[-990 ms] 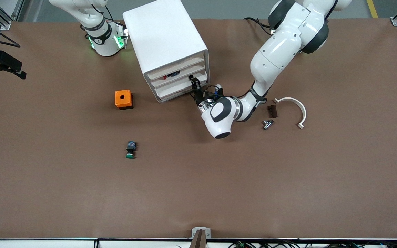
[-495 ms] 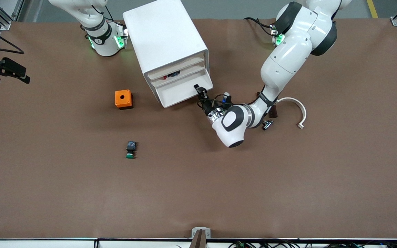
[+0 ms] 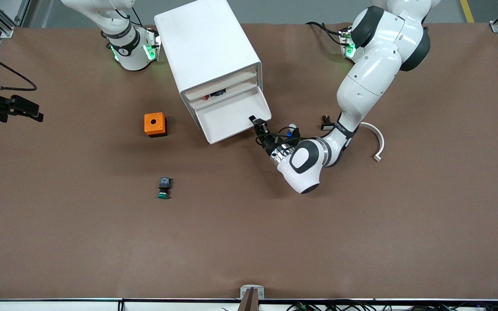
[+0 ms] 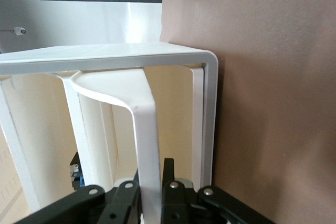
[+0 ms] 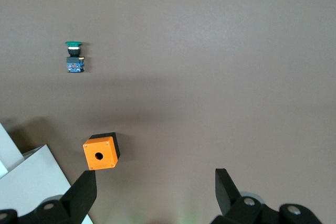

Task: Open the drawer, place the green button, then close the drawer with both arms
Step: 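Pull the drawer open with the left gripper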

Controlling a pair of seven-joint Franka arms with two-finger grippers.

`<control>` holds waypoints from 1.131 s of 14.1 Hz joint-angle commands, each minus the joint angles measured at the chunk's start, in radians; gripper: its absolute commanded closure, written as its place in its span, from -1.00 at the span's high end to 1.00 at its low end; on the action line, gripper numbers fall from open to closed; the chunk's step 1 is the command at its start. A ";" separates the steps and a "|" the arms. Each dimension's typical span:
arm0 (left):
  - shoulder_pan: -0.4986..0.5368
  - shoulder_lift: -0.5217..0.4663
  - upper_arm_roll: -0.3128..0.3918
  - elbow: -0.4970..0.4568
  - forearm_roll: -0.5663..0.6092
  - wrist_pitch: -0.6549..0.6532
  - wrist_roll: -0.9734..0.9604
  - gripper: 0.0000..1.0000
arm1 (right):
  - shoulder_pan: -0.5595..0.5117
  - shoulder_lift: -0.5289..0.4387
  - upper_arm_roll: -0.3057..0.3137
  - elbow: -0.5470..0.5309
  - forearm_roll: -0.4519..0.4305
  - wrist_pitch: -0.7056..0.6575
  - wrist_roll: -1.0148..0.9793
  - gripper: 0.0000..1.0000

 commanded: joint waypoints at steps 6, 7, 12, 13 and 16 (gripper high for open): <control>0.033 -0.009 0.019 0.007 0.000 0.001 0.038 -0.10 | -0.047 0.130 0.006 0.089 -0.012 -0.014 -0.006 1.00; 0.039 -0.012 0.017 0.006 0.000 -0.001 0.114 0.25 | -0.047 0.139 0.007 0.095 -0.011 -0.009 -0.006 1.00; 0.039 -0.029 0.015 0.056 0.003 -0.001 0.326 0.88 | -0.035 0.150 0.009 0.106 0.014 0.049 0.003 1.00; 0.036 -0.030 0.022 0.066 0.005 -0.001 0.345 0.88 | -0.030 0.152 0.010 0.097 0.014 0.057 0.009 1.00; 0.033 -0.041 0.019 0.101 0.016 -0.001 0.460 0.92 | -0.001 0.193 0.012 0.083 0.028 0.117 0.029 1.00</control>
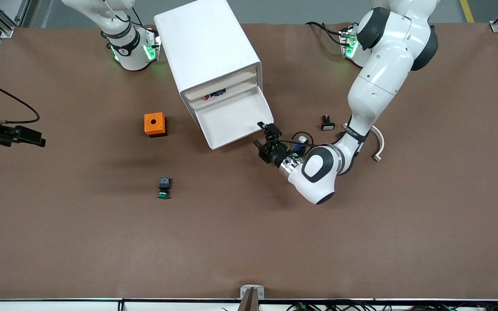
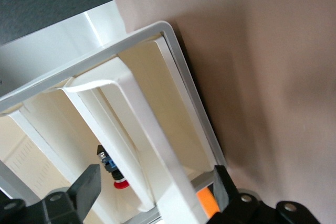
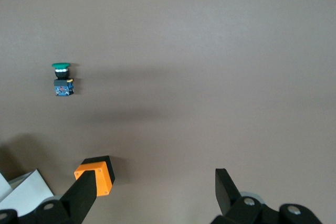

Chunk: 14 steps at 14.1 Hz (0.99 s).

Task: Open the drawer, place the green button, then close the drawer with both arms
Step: 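Pull the drawer open with the left gripper, then release the drawer with the left gripper while the right gripper reaches the button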

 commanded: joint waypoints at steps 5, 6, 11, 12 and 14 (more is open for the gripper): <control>-0.048 -0.045 0.086 0.089 0.063 0.008 0.283 0.98 | 0.062 0.113 0.001 0.006 0.051 0.120 0.089 1.00; -0.061 -0.069 0.097 0.089 0.099 0.022 0.335 0.98 | 0.072 0.129 0.001 0.006 0.051 0.137 0.116 1.00; -0.068 -0.146 0.102 0.089 0.277 0.187 0.638 0.98 | 0.115 0.189 0.001 -0.028 0.051 0.245 0.127 1.00; -0.068 -0.168 0.102 0.088 0.332 0.218 0.682 0.98 | 0.120 0.201 0.001 -0.031 0.051 0.269 0.129 1.00; -0.084 -0.188 0.100 0.088 0.441 0.279 0.744 0.98 | 0.123 0.227 0.002 -0.037 0.051 0.304 0.129 1.00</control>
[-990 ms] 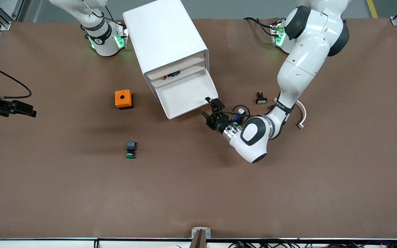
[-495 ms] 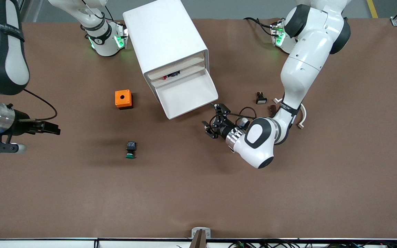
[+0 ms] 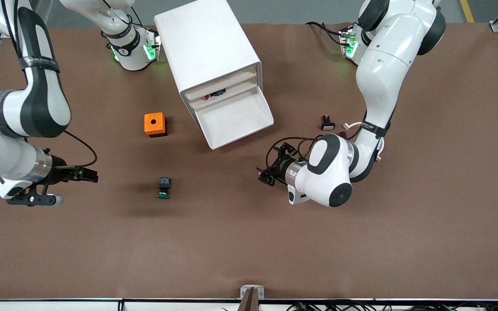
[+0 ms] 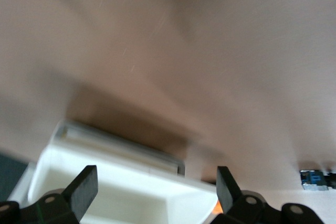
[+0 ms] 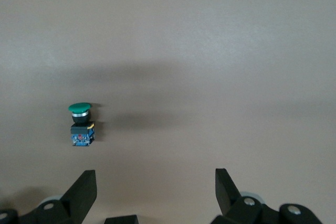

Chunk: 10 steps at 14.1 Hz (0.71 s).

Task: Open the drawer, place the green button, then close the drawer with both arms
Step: 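Release the drawer with the left gripper while the right gripper reaches the button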

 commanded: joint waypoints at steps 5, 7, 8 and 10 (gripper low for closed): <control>-0.056 -0.049 0.015 -0.023 0.310 0.205 0.069 0.98 | 0.030 0.054 -0.003 -0.031 0.011 0.095 0.024 1.00; -0.059 -0.049 0.015 -0.023 0.344 0.233 0.079 0.96 | 0.060 0.052 -0.003 -0.094 0.011 0.167 0.079 1.00; -0.060 -0.052 0.013 -0.023 0.355 0.245 0.092 0.96 | 0.071 0.052 -0.003 -0.110 0.011 0.186 0.104 1.00; -0.059 -0.077 0.015 -0.025 0.376 0.252 0.117 0.96 | 0.099 0.052 -0.003 -0.133 0.011 0.212 0.154 1.00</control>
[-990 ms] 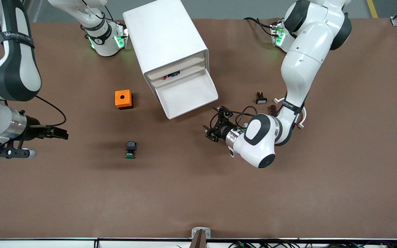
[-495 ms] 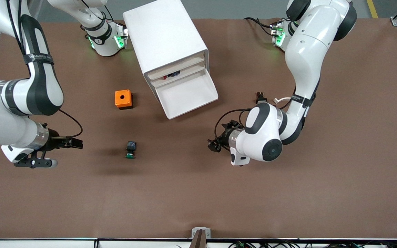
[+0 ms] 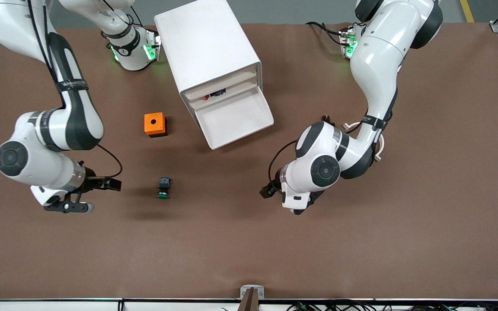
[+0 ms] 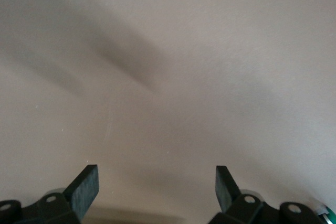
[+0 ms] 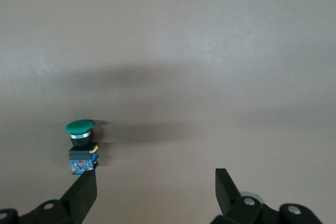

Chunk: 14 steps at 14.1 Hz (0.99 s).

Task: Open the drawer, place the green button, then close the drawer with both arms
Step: 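Release the drawer with the left gripper while the right gripper reaches the button, then grasp the green push-button with the right gripper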

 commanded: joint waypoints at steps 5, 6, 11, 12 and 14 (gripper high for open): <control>-0.003 -0.082 0.011 -0.028 0.140 0.010 0.038 0.97 | 0.083 -0.014 -0.006 -0.117 0.009 0.156 0.132 1.00; -0.004 -0.085 0.008 -0.030 0.171 0.009 0.035 0.97 | 0.095 -0.014 -0.006 -0.131 0.009 0.175 0.144 1.00; -0.011 -0.085 0.005 -0.036 0.231 0.010 0.039 0.98 | 0.133 -0.008 -0.004 -0.208 0.009 0.284 0.181 1.00; -0.011 -0.085 0.003 -0.036 0.242 0.010 0.042 0.99 | 0.151 -0.002 -0.006 -0.220 0.009 0.307 0.205 1.00; -0.018 -0.078 0.003 -0.041 0.249 0.012 0.036 0.99 | 0.175 0.012 -0.006 -0.234 0.009 0.337 0.250 1.00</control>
